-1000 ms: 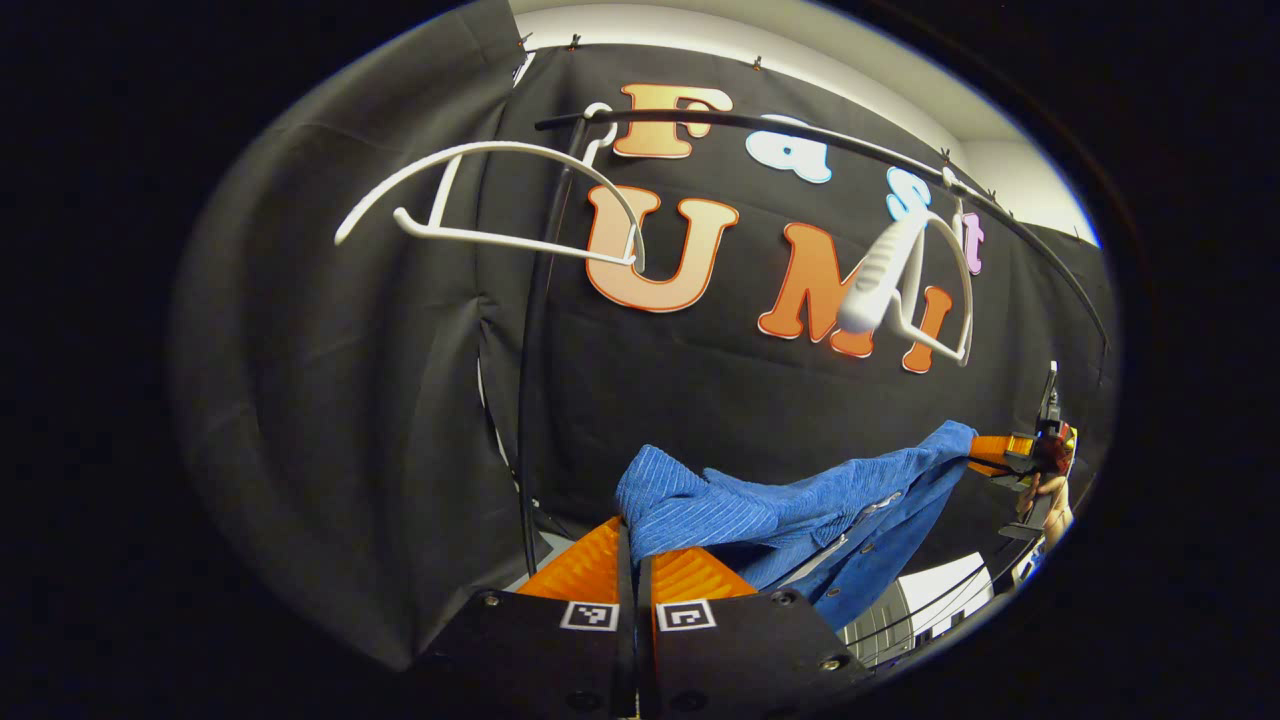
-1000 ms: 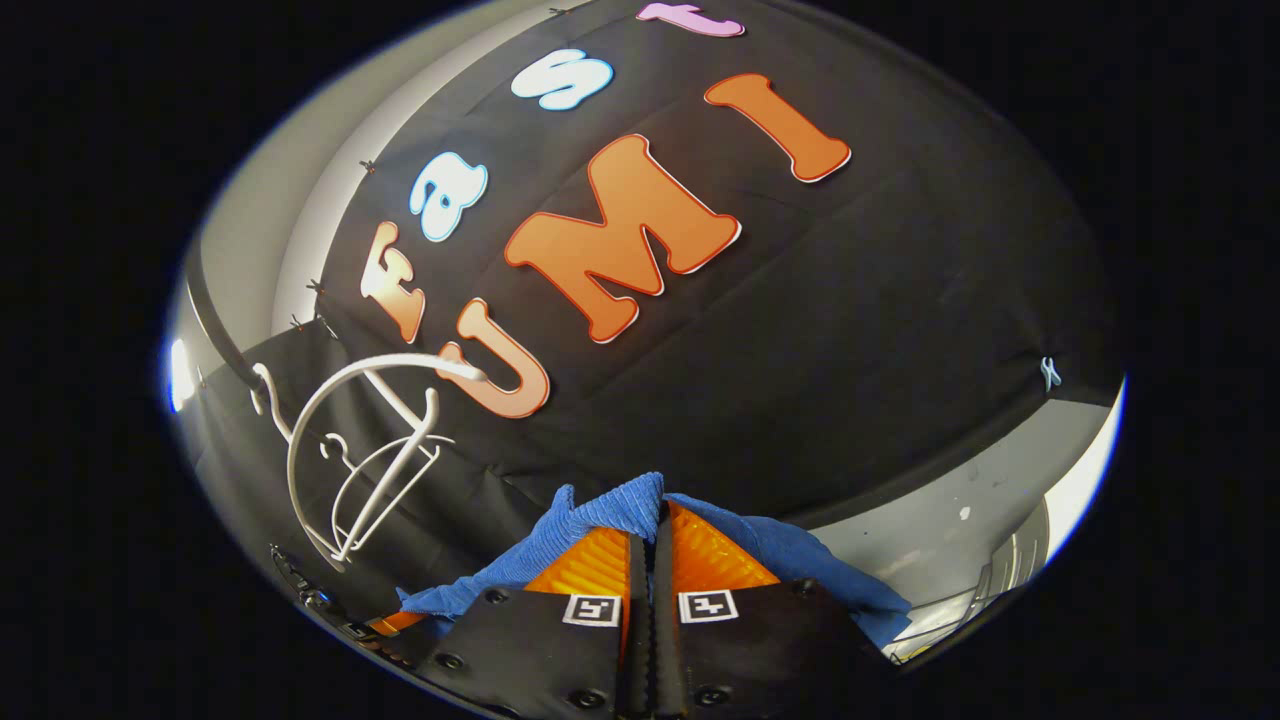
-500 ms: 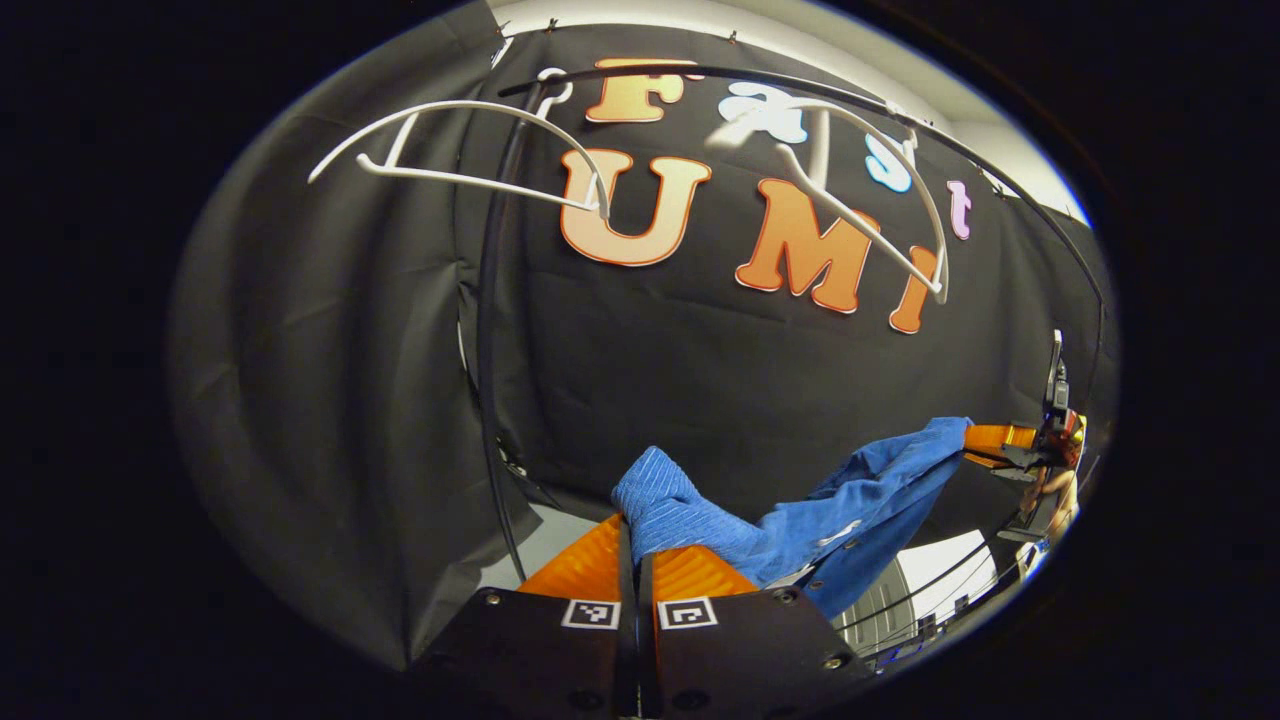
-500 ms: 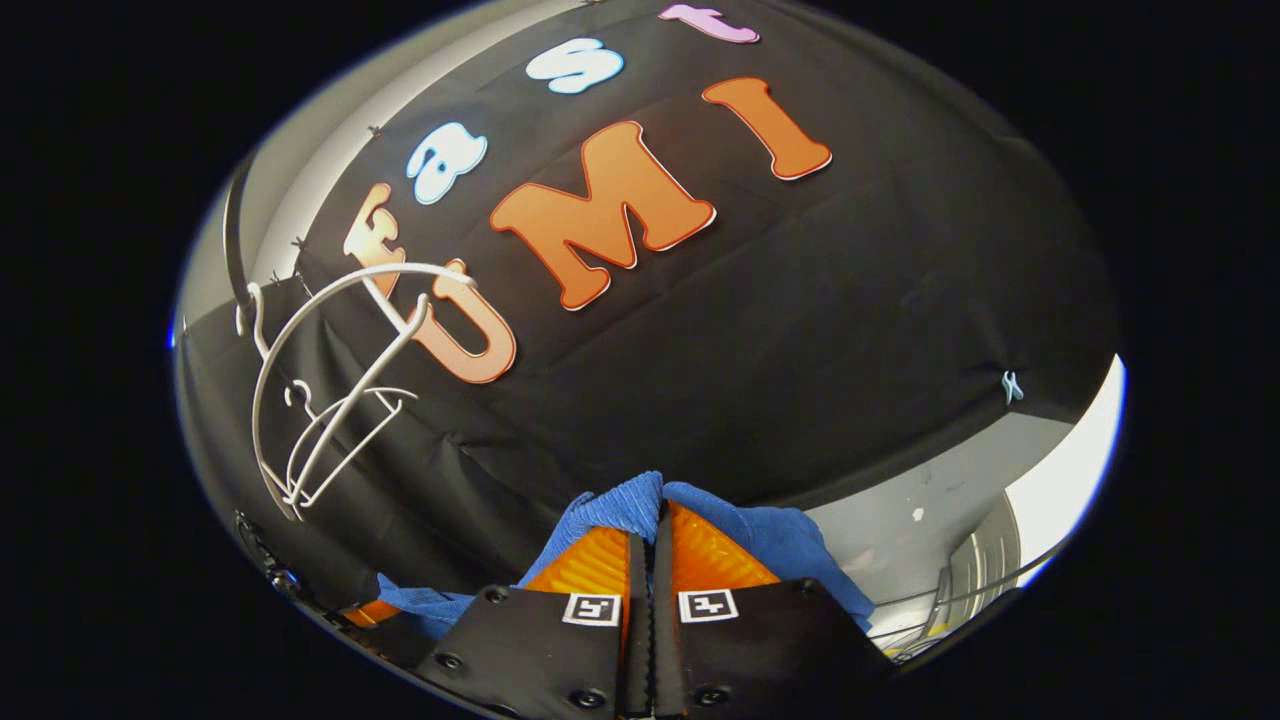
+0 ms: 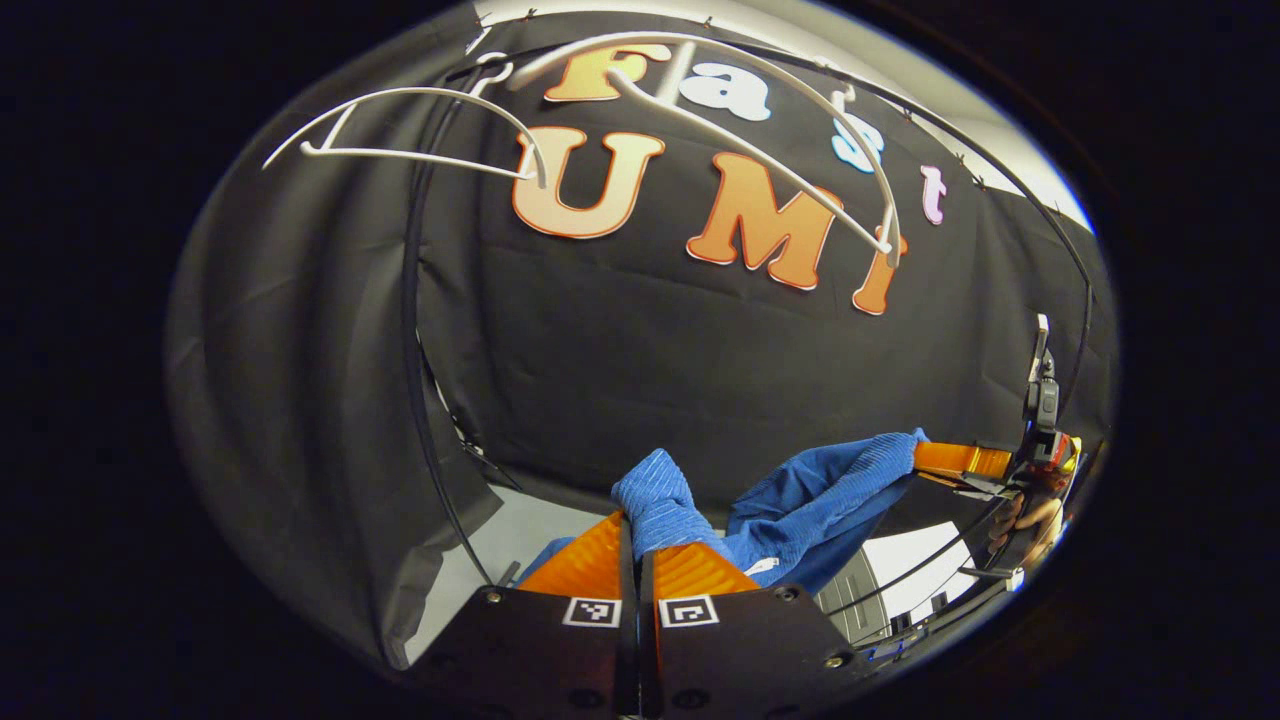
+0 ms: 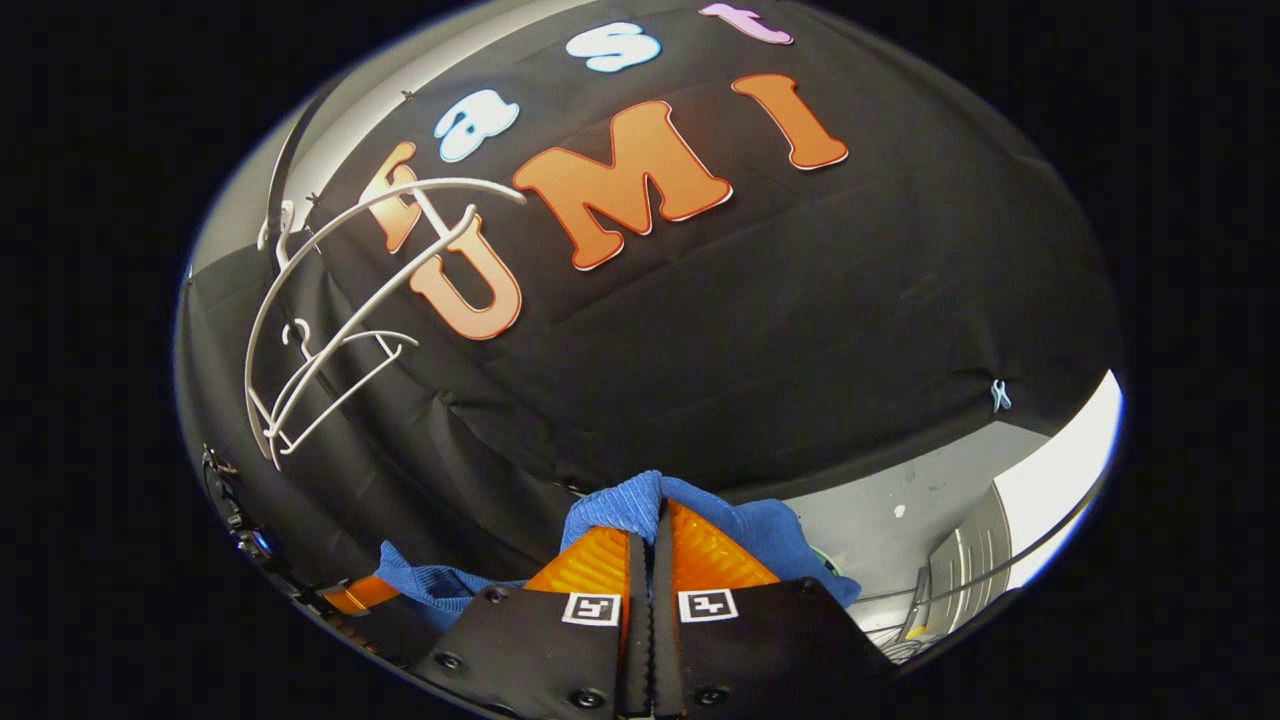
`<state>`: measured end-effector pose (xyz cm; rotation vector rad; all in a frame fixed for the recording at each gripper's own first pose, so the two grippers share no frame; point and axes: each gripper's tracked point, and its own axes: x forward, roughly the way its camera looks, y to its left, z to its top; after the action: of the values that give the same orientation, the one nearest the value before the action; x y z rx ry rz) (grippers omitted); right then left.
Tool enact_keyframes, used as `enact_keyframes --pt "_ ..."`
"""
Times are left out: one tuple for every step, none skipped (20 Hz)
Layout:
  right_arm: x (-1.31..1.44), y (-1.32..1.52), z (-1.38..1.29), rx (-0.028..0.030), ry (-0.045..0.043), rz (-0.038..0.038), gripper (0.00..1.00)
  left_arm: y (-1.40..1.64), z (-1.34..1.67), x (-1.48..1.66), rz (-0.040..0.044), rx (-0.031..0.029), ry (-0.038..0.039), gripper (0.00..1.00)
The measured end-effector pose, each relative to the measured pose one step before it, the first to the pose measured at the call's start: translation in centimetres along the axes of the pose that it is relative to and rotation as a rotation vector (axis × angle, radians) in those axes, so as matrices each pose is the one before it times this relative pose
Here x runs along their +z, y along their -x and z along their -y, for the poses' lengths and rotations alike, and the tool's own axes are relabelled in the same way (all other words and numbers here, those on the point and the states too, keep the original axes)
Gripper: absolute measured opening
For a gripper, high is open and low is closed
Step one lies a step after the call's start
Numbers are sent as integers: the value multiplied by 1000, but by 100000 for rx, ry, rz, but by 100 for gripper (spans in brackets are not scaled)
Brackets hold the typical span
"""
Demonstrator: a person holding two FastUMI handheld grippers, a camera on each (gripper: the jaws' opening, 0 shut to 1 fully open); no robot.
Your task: Grasp the clothes on the hanger with both hands and then place them into the laundry hamper below.
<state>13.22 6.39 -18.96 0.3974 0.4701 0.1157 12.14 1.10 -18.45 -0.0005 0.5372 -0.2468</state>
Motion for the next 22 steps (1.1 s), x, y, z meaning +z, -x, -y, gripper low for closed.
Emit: enact_keyframes --pt "-491 78 2 -684 513 -339 8 -312 574 -336 -571 -477 -182 1" --pt "-576 97 -32 -838 630 -447 8 -293 576 -581 -1168 -824 -60 1" --pt "-539 54 172 -805 807 -330 8 -273 520 -507 -1060 -277 4 1" --pt "-574 9 43 -747 955 -405 8 -416 441 -588 -1181 -592 69 1" --pt "-440 99 199 -888 977 -643 8 -433 415 -392 -1143 -569 172 1" --pt "-578 -113 130 -840 763 -730 8 -224 291 -481 -1287 -668 161 1" --pt "-544 -99 129 -714 622 -787 8 -421 330 -653 -1896 -43 -11 0" --pt "-570 -172 325 -1010 595 -675 8 -591 405 -627 -1728 -135 -154 1" --pt "-603 -134 441 -1439 837 -697 8 -574 276 -529 -1849 -79 -414 1" --pt "-578 -163 444 -1677 692 -755 8 -687 338 -893 -1803 -333 -841 1" --pt "-495 -286 327 -1385 718 -974 8 -518 213 -571 -1764 -67 -1171 1" --pt "-703 -270 480 -1466 935 -1217 8 -651 89 -487 -1688 -140 -797 1" --pt "-854 -116 356 -1317 1030 -1353 8 -555 241 -761 -1837 -51 -373 1" --pt "-609 -390 269 -952 973 -1300 8 -567 227 -694 -2184 -42 -130 1" --pt "-707 -355 226 -677 449 -1684 8 -451 41 -602 -2018 131 18 1" --pt "-744 -440 372 -973 174 -1829 8 -695 101 -670 -1739 25 69 1" --pt "-806 -512 418 -1218 439 -1595 8 -680 -12 -562 -2001 -11 222 1" --pt "-609 -552 322 -1327 1042 -1326 8 -551 -24 -769 -2117 151 212 1" --pt "-613 -579 310 -1443 1360 -1455 8 -503 -41 -636 -2375 86 100 1" --pt "-589 -548 311 -1253 1476 -1954 8 -497 31 -803 -2481 -61 306 1" --pt "-667 -262 269 -1012 1323 -1755 8 -494 29 -502 -1896 -70 35 1" --pt "-696 -335 304 -1512 1383 -1818 8 -563 -79 -414 -1571 -43 -14 1"
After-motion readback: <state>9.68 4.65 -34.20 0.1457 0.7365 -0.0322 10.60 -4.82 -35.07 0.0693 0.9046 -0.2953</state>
